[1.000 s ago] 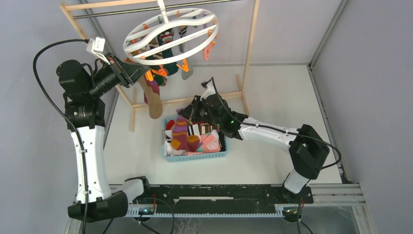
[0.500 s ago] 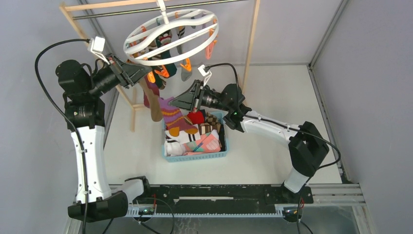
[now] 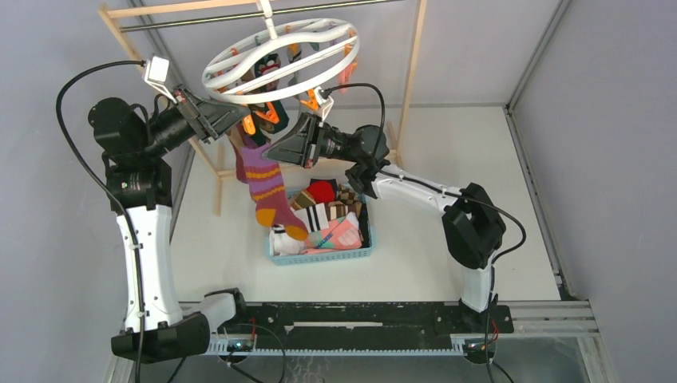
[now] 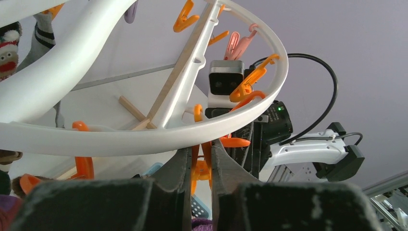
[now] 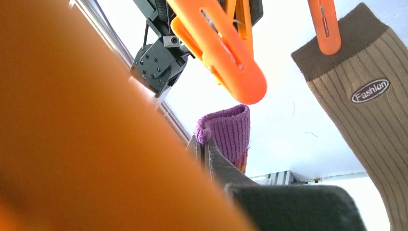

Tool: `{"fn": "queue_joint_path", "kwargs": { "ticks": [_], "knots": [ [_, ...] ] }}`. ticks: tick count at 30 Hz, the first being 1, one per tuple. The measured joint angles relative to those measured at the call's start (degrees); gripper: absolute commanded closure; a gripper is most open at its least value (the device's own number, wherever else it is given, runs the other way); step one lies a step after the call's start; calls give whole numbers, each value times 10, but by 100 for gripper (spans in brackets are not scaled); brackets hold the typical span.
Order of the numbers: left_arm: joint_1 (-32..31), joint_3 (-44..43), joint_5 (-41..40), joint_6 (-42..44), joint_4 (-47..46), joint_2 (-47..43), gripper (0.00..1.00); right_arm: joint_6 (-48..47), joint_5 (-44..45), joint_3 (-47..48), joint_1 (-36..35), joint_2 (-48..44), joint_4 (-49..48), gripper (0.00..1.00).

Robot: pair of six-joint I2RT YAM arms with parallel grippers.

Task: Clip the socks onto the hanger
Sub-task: Clamp the sock onto the hanger.

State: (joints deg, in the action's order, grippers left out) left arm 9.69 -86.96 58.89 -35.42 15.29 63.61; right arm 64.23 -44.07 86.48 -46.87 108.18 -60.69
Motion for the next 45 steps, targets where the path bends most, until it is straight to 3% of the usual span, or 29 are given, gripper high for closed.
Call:
{"fn": "queue_joint_path", "kwargs": {
  "ticks": [15, 45],
  "knots": [
    [0, 0, 15, -12, -11, 3, 89, 56, 35, 60, 10, 73, -84, 100],
    [0, 0, 18, -13, -12, 6, 91, 72, 67, 94, 14, 92, -111, 100]
  ]
}}
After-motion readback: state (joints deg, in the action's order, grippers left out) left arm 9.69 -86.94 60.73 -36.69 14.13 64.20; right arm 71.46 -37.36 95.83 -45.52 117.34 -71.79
